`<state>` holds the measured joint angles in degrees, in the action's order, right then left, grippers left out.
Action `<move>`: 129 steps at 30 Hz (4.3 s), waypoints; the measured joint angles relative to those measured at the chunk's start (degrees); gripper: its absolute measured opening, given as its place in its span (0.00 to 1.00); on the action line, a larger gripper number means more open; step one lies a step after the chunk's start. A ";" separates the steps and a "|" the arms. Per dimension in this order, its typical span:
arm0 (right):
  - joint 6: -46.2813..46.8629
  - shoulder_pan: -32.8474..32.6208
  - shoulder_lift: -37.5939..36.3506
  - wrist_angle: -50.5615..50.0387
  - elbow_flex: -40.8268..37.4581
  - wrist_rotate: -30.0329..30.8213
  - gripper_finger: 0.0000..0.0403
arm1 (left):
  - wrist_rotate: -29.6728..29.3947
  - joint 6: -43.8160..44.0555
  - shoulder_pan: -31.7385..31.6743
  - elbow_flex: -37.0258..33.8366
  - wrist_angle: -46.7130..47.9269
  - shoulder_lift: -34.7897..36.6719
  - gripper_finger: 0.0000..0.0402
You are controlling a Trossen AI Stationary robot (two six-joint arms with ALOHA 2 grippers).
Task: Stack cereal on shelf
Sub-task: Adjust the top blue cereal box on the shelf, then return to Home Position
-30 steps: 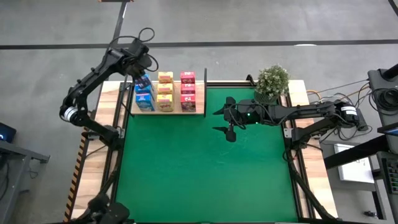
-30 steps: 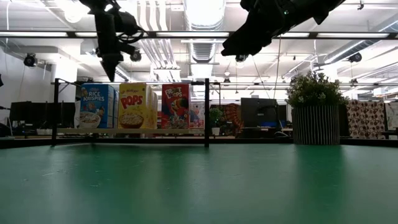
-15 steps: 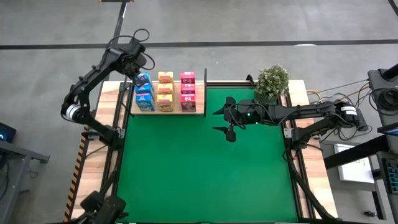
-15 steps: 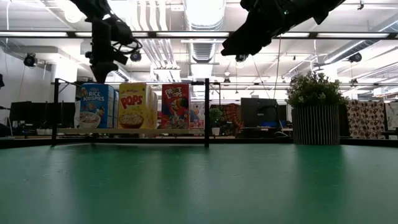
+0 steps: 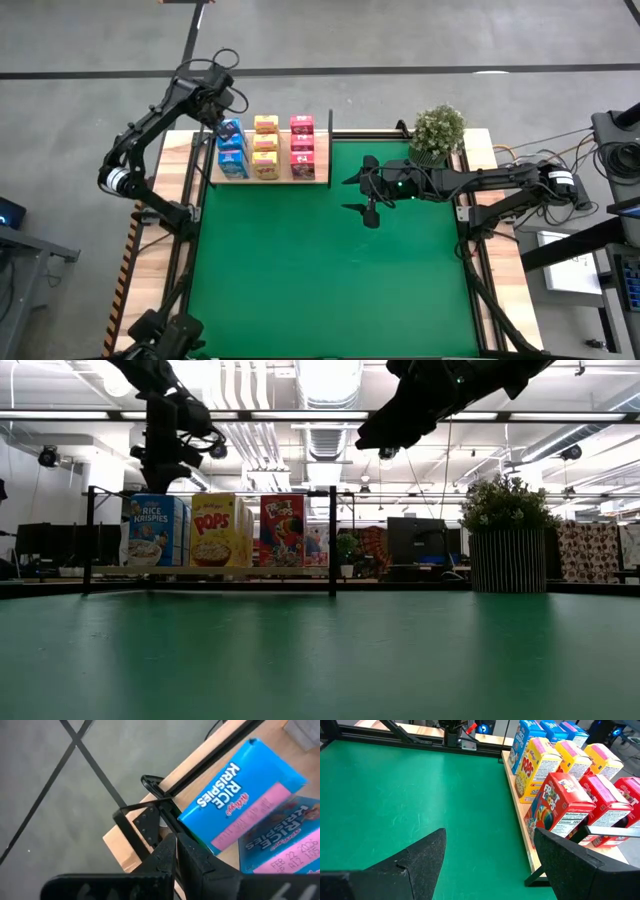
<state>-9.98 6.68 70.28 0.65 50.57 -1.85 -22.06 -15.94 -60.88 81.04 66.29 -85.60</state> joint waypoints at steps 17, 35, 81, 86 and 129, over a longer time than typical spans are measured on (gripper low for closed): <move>-0.04 -0.01 0.02 0.00 0.00 0.00 0.72 | 0.04 -1.51 0.02 -3.99 -4.47 0.00 0.00; -0.04 0.00 0.09 0.00 0.00 0.00 0.72 | 1.79 -2.19 0.02 -3.96 -5.75 0.02 0.00; -0.04 -0.02 0.11 -0.42 0.00 -0.01 0.72 | 7.46 17.50 3.58 0.93 10.53 1.33 0.00; -0.04 -0.01 0.11 -0.42 0.00 -0.02 0.72 | 4.53 17.46 3.91 -2.53 9.62 1.33 0.00; -8.94 2.89 -2.37 5.18 -5.61 -6.28 0.72 | 18.64 15.17 41.34 -24.62 -33.59 33.61 0.00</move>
<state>-18.92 9.56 67.91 5.83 44.96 -8.13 -3.42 -0.77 -19.54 56.42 32.70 -51.99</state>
